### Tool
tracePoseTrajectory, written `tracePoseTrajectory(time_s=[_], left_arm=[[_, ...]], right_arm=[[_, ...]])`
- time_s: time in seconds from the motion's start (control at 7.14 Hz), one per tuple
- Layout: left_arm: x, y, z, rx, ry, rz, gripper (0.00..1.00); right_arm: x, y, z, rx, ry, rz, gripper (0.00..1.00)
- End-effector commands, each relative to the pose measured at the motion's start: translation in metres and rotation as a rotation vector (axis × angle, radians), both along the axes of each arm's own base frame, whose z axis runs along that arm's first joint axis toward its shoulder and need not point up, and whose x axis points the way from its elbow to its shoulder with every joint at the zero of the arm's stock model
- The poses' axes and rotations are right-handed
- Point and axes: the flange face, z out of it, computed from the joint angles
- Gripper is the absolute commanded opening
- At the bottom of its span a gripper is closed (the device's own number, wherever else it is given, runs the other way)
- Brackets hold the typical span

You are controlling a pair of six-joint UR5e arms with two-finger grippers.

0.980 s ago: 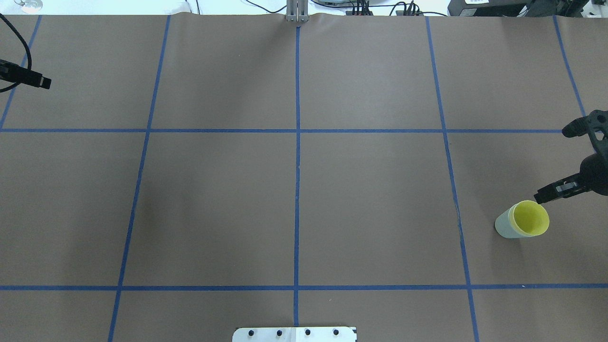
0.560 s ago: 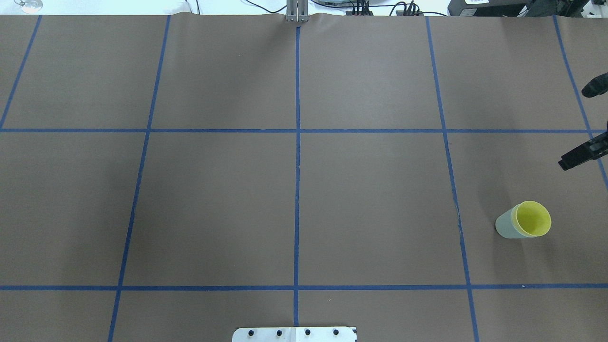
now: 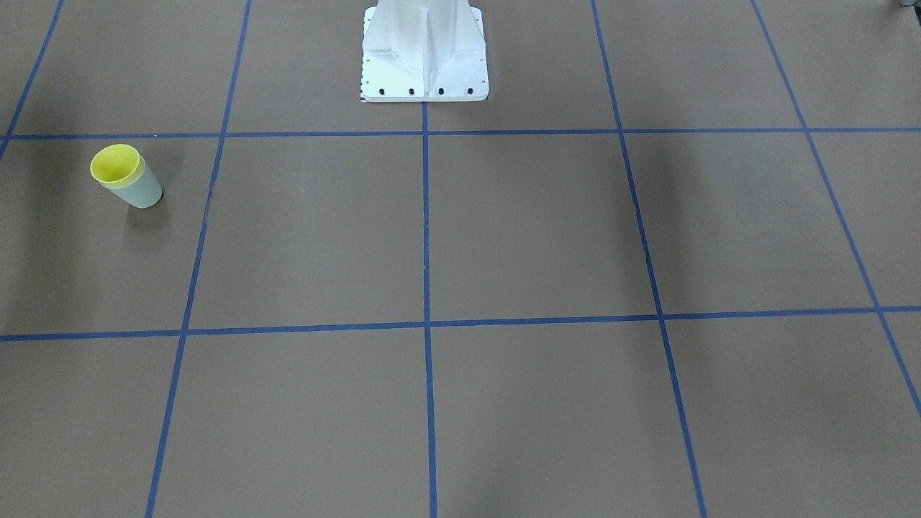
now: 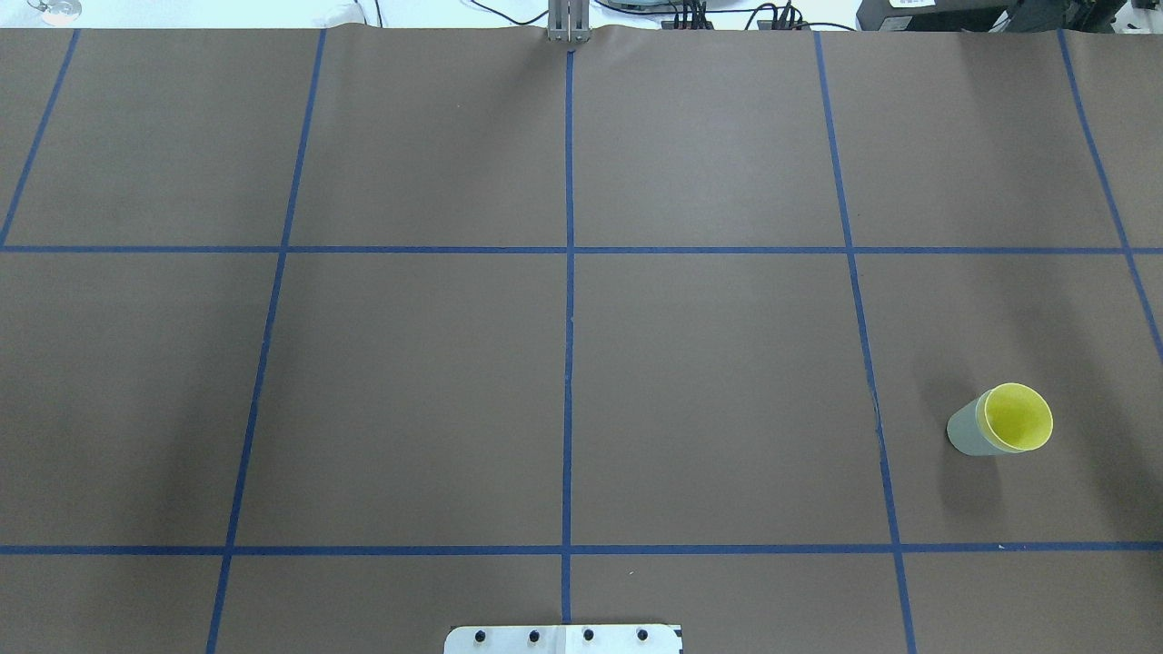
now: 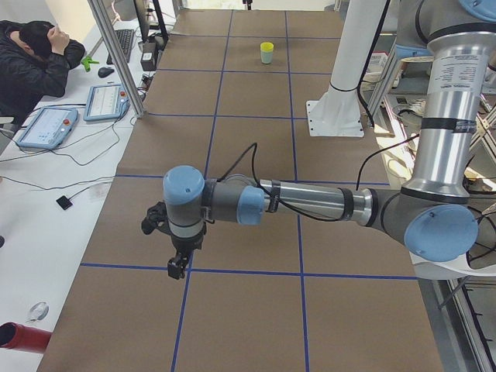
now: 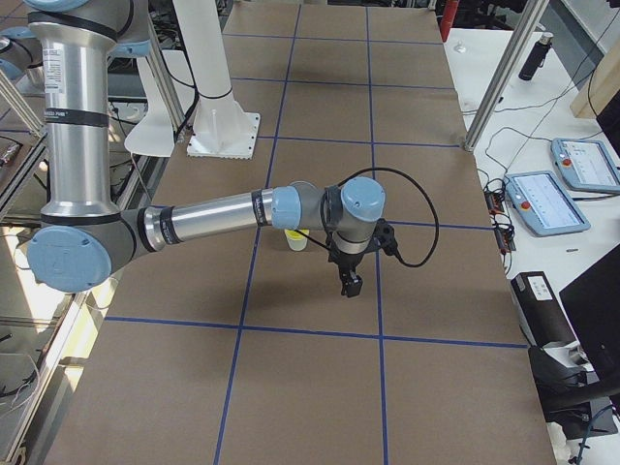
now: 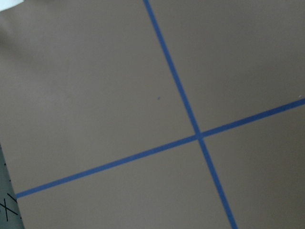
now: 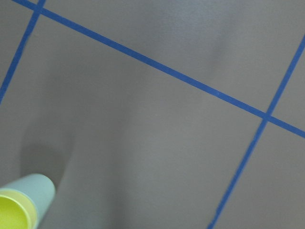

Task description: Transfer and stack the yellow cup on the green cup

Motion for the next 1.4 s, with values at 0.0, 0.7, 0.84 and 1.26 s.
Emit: tracePoseTrajectory(time_s=[0.0,0.7,0.84,1.26], left_arm=[[-0.023,0.044,0.026,0.026,0.006,-0.033,1.0],[0.016,0.041,0.007,-0.042,0.033,-0.124,1.0],[0.021,0.041,0.007,-0.045,0.031,-0.114,1.0],[0.023,0.05,0.014,-0.068,0.035,-0.115,1.0]], right_arm=[[0.035,0.022,0.033,-0.055,-0.014,0.062,1.0],[0.063,0.053,0.061,-0.156,0.001,0.165,1.0],[0.063,0.051,0.056,-0.18,0.003,0.199,1.0],[0.063,0.042,0.061,-0.141,0.001,0.229,1.0]])
